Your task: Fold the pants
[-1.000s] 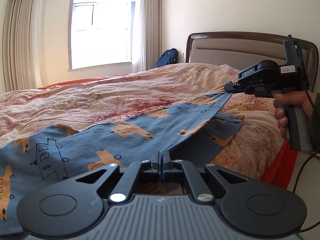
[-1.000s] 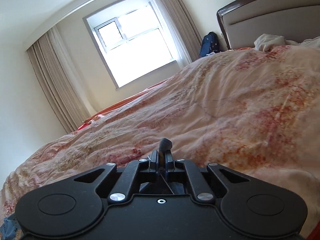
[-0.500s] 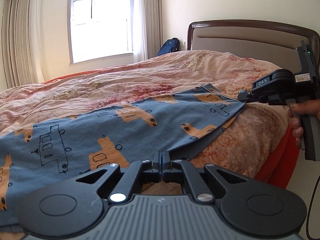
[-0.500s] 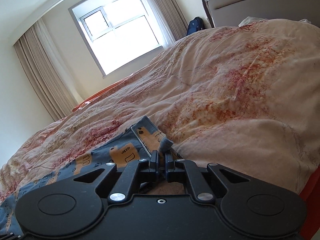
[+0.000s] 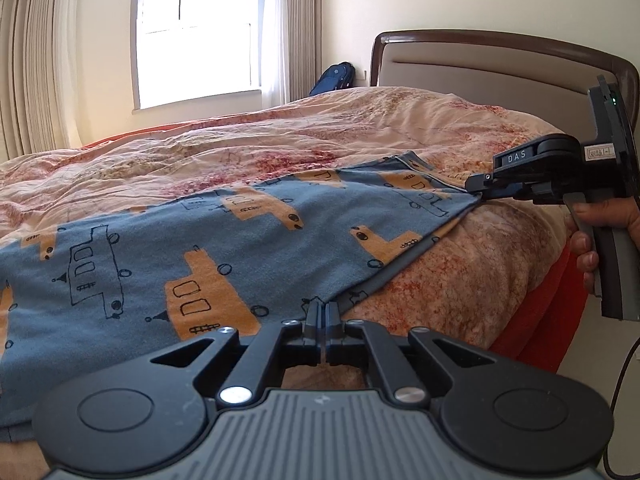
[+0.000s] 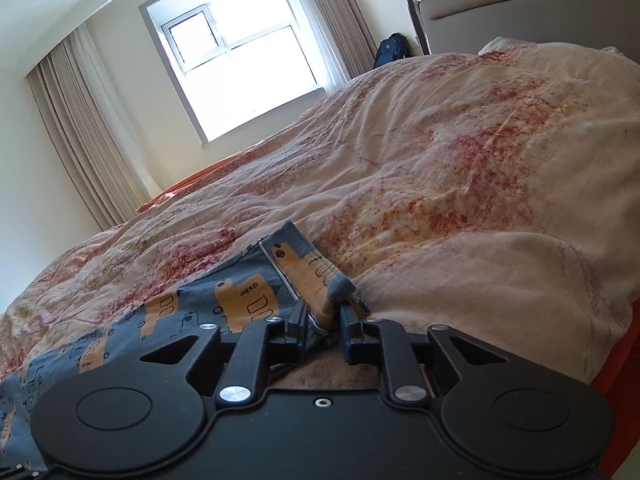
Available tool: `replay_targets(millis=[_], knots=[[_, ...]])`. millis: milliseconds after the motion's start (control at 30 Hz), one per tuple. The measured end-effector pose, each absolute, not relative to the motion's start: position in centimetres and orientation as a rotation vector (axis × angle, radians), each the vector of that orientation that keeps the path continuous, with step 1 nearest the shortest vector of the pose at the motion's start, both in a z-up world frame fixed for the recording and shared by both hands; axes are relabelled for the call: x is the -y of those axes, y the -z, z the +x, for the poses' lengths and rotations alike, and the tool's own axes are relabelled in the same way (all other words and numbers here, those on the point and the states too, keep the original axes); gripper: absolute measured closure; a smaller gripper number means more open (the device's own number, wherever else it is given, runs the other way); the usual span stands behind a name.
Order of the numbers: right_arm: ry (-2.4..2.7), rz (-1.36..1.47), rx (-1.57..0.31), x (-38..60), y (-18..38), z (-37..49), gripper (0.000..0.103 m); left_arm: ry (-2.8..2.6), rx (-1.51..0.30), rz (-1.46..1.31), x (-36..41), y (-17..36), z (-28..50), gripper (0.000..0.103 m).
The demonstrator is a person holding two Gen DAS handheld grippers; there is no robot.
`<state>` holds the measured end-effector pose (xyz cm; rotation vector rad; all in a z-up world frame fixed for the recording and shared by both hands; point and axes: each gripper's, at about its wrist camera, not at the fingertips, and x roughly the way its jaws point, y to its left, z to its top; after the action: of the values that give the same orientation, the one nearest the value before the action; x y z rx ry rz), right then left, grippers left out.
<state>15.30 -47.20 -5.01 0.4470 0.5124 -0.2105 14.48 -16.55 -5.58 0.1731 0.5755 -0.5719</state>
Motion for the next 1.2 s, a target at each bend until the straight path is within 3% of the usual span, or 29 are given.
replay_targets(millis=[33,67,133,167,200,300,400,767,1067,1133,1167,1200], knots=[[0.218,0.411,-0.511,46.6,4.7,15.2,0.059,0.569,-0.574,0.157,16.2,5.3,14.4,0.098],[0.222,0.375,-0.508,46.1,4.4,15.1,0.041,0.571,-0.573,0.141,16.0,5.0,14.3,0.091],[0.209,0.314,-0.505,44.9,4.0,15.0,0.033,0.558,-0.563,0.107,15.2,4.3,14.1,0.073],[0.203,0.295,-0.504,44.4,3.8,15.0,0.027,0.541,-0.557,0.093,14.8,4.0,14.0,0.054],[0.195,0.28,-0.501,43.8,3.7,14.9,0.017,0.52,-0.55,0.078,14.3,3.7,14.0,0.043],[0.141,0.242,-0.499,41.8,3.6,15.1,0.003,0.449,-0.543,0.036,12.4,2.9,14.3,0.032],[0.078,0.211,-0.507,39.5,3.6,15.7,0.001,0.332,-0.542,0.011,10.0,2.4,14.9,0.021],[-0.182,0.142,-0.548,30.3,4.4,18.5,0.001,-0.118,-0.495,-0.051,-3.9,0.7,16.5,0.011],[-0.308,0.102,-0.561,24.7,4.7,20.6,0.001,-0.28,-0.514,-0.245,-13.9,2.4,18.5,0.011],[-0.321,0.09,-0.565,23.7,4.7,21.0,0.0,-0.284,-0.541,-0.295,-15.1,3.0,18.8,0.015],[-0.33,0.087,-0.567,23.2,4.8,21.1,0.001,-0.283,-0.554,-0.328,-15.6,3.5,18.8,0.023],[-0.337,0.083,-0.568,22.8,4.8,21.2,0.0,-0.28,-0.565,-0.352,-16.0,3.7,18.9,0.039]])
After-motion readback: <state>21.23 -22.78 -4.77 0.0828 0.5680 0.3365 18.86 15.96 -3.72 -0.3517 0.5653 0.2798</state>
